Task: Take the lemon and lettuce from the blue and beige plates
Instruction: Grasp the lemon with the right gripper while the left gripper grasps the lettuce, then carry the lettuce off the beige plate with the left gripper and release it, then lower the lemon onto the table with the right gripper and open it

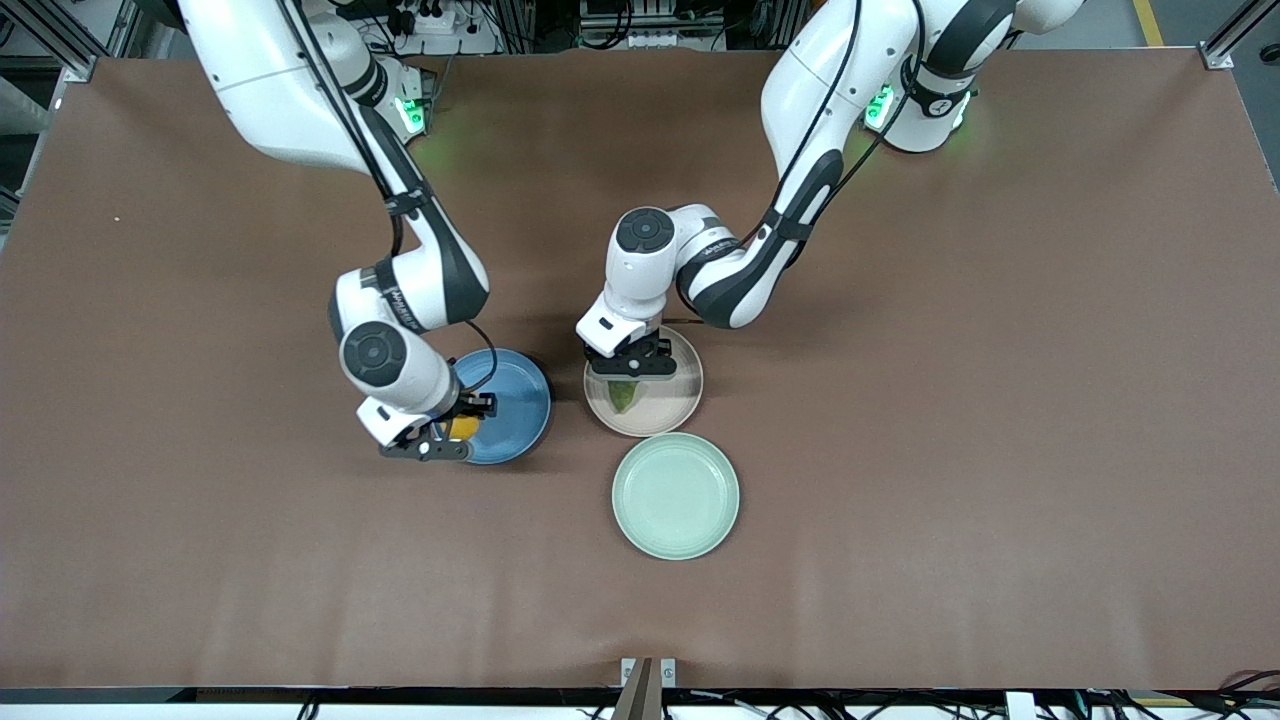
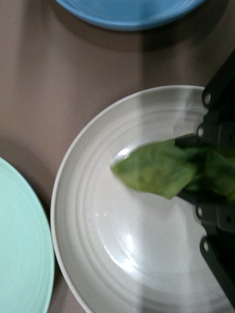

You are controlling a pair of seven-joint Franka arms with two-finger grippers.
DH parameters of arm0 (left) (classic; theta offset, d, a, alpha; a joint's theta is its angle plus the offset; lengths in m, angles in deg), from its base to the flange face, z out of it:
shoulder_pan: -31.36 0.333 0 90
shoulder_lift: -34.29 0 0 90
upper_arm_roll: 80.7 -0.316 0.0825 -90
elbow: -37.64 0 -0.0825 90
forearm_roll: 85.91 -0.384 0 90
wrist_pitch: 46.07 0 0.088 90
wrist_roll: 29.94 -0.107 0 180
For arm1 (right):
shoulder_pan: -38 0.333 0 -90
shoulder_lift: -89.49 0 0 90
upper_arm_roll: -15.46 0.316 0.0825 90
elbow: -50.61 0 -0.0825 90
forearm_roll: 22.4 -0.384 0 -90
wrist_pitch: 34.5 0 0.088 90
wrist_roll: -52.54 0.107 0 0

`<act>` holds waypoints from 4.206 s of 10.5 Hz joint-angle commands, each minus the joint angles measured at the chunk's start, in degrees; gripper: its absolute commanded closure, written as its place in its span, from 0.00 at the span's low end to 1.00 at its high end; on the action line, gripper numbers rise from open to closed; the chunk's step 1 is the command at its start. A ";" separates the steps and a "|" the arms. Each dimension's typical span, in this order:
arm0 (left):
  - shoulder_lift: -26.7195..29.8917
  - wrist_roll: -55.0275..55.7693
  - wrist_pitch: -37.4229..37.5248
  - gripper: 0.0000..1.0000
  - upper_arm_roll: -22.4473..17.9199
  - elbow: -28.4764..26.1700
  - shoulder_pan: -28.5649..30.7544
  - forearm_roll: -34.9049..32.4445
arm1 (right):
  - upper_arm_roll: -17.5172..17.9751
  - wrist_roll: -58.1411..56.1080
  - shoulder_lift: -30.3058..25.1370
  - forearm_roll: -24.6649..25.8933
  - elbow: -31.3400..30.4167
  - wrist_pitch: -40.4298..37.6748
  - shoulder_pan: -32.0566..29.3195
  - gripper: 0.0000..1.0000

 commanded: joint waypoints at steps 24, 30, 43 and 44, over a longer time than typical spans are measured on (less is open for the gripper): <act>17.02 -51.76 31.95 0.00 0.40 -0.19 36.23 6.50 | 0.11 -39.96 0.21 3.89 -13.17 20.80 -22.66 0.84; 30.88 -50.71 32.14 0.00 1.99 -15.98 38.63 13.96 | 0.29 -39.43 0.21 3.10 -12.65 19.92 -22.66 0.00; 52.27 -52.46 46.23 0.00 -3.73 -10.86 33.53 15.82 | 0.38 -32.58 -6.10 -1.12 9.85 -21.02 -22.31 0.00; 52.01 -56.12 51.50 0.00 -3.64 -7.60 33.44 15.73 | 0.29 -32.58 -8.29 -0.94 10.03 -22.17 -22.31 0.00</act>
